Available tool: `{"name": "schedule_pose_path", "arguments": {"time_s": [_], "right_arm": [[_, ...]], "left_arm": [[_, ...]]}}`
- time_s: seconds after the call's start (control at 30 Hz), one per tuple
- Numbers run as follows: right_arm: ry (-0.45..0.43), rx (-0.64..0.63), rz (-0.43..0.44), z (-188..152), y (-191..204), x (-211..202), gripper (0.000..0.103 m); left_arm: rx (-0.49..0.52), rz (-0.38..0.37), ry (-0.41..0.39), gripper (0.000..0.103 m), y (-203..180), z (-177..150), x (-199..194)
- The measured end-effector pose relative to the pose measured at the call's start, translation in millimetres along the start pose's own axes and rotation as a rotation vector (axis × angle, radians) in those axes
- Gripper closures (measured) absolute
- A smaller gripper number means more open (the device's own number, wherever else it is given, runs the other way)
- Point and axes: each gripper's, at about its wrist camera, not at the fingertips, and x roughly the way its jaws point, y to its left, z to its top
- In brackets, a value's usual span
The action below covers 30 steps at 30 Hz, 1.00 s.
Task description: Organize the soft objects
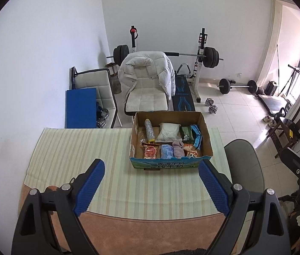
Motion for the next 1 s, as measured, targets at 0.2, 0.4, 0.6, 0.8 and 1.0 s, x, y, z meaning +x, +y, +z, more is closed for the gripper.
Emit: {"name": "schedule_pose_path", "arguments": {"time_s": [0.2, 0.4, 0.6, 0.8, 1.0], "right_arm": [[-0.009, 0.002, 0.000, 1, -2, -5, 0.000], [-0.017, 0.000, 0.008, 4, 1, -9, 0.000], [-0.024, 0.001, 0.007, 6, 2, -10, 0.000], [-0.027, 0.005, 0.007, 10, 2, -12, 0.000], [-0.029, 0.006, 0.007, 9, 2, -12, 0.000]], "left_arm": [[0.002, -0.006, -0.002, 0.012, -1, -1, -2], [0.008, -0.008, -0.017, 0.012, -3, 2, -8], [0.011, -0.006, -0.030, 0.012, -4, 2, -15], [0.010, 0.001, -0.036, 0.012, -4, 3, -17], [0.004, 0.005, -0.045, 0.012, -2, 5, -18]]}}
